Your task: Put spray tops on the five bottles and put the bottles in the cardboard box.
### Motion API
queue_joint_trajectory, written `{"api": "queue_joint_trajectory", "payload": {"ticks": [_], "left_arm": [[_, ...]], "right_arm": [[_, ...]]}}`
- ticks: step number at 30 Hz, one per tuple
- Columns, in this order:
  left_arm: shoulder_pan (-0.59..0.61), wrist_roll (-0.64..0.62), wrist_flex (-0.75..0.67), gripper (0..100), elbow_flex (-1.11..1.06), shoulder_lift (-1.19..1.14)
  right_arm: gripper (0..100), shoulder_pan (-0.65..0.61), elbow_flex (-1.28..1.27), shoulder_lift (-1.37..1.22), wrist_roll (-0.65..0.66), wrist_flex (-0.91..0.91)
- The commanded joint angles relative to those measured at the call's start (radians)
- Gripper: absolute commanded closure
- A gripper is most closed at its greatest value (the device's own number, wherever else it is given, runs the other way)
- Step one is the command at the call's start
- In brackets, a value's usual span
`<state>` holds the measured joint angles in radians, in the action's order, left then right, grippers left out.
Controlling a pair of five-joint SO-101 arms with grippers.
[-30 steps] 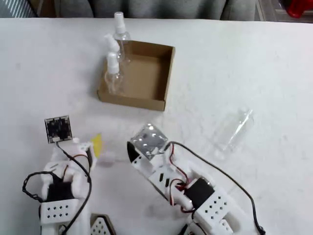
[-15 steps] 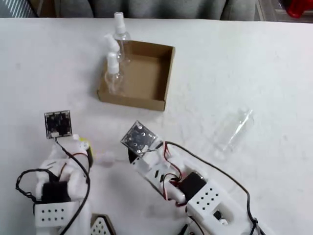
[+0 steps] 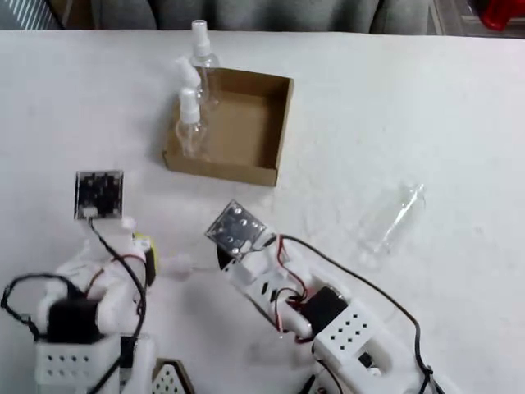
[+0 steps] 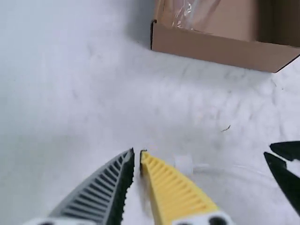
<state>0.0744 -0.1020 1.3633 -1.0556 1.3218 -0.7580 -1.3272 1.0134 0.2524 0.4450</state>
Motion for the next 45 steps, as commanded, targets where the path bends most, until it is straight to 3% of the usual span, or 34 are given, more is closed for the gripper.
{"api": "queue_joint_trajectory", "payload": {"ticks": [1, 11, 20, 27, 37, 40, 45], "left_arm": [[-0.015, -0.008, 0.034, 98, 0.143, -0.179], [-0.188, -0.006, 0.094, 98, 0.164, -0.561], [-0.199, -0.014, -0.1, 98, 0.149, -0.877], [-0.196, -0.204, -0.411, 98, 0.063, -0.99], [-0.139, -0.485, -0.681, 98, 0.034, -0.938], [-0.124, -0.552, -0.695, 98, 0.034, -0.935], [-0.124, -0.559, -0.667, 98, 0.041, -0.932]], "right_arm": [[98.4, 0.074, 0.058, -0.005, 0.005, -0.059], [98.4, 0.11, 0.057, -0.005, 0.002, -0.077], [98.4, 0.11, 0.055, -0.005, 0.002, -0.077], [98.4, 0.11, 0.055, -0.005, 0.002, -0.077], [98.4, 0.11, 0.055, -0.005, 0.005, -0.077], [98.4, 0.108, 0.055, -0.005, 0.006, -0.077], [98.4, 0.108, 0.055, -0.005, 0.008, -0.077]]}}
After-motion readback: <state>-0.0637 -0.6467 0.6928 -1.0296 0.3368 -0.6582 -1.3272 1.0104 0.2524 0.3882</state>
